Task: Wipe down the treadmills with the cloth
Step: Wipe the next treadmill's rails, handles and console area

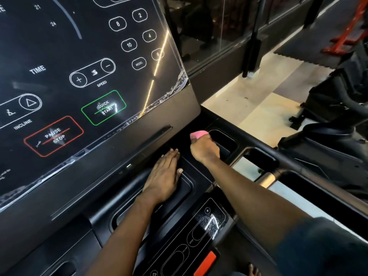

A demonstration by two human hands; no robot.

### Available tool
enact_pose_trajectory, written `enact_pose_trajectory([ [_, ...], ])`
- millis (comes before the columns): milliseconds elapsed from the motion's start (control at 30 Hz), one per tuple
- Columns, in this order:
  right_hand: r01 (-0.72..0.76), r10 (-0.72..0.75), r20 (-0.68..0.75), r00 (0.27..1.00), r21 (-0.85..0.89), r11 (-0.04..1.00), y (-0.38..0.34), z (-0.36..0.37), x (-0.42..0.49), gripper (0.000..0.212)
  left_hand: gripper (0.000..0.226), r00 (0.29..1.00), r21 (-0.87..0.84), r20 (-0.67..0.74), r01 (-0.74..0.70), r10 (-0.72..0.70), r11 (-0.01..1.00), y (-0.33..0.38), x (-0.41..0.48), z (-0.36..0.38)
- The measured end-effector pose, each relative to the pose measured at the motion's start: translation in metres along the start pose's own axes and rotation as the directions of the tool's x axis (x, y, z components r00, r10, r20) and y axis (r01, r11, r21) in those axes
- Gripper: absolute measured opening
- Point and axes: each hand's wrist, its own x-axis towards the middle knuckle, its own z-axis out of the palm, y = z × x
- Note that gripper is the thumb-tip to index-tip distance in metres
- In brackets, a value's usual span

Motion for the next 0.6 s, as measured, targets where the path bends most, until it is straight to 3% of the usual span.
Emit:
enact_pose_trajectory([
  [67, 0.163, -0.158, 0.042, 0.987, -0.181, 0.97, 0.017, -0.004, -0.009, 0.062, 0.069, 1.0, 0.013, 0.009, 0.009, -0.009, 1.0, 0.0, 0.001, 0.001],
  [167, 0.217, -0.199, 0.096, 0.975, -0.243, 0.946, 0.024, -0.008, -0.01, 0.062, 0.067, 1.0, 0.013, 0.01, 0.011, -0.011, 1.0, 0.001, 0.001, 0.002],
  [333, -0.002, 0.006, 0.103, 0.995, -0.034, 0.999, 0.005, 0.002, 0.004, 0.087, 0.075, 1.0, 0.002, -0.013, -0.005, 0.005, 1.0, -0.002, 0.001, 0.005],
  [467, -0.198, 0.184, 0.103, 0.977, 0.145, 0.969, -0.012, 0.003, 0.022, 0.093, 0.075, 1.0, 0.008, -0.024, -0.007, 0.007, 1.0, -0.001, 0.001, 0.003],
  [533, -0.133, 0.123, 0.118, 0.985, 0.088, 0.987, -0.007, 0.0, 0.018, 0.091, 0.073, 1.0, 0.015, -0.016, -0.001, 0.001, 1.0, 0.0, 0.002, 0.002],
  [600, 0.034, -0.03, 0.14, 0.99, -0.028, 0.999, 0.009, -0.005, 0.008, 0.082, 0.069, 1.0, 0.021, -0.002, 0.014, -0.014, 1.0, 0.0, 0.001, 0.001],
])
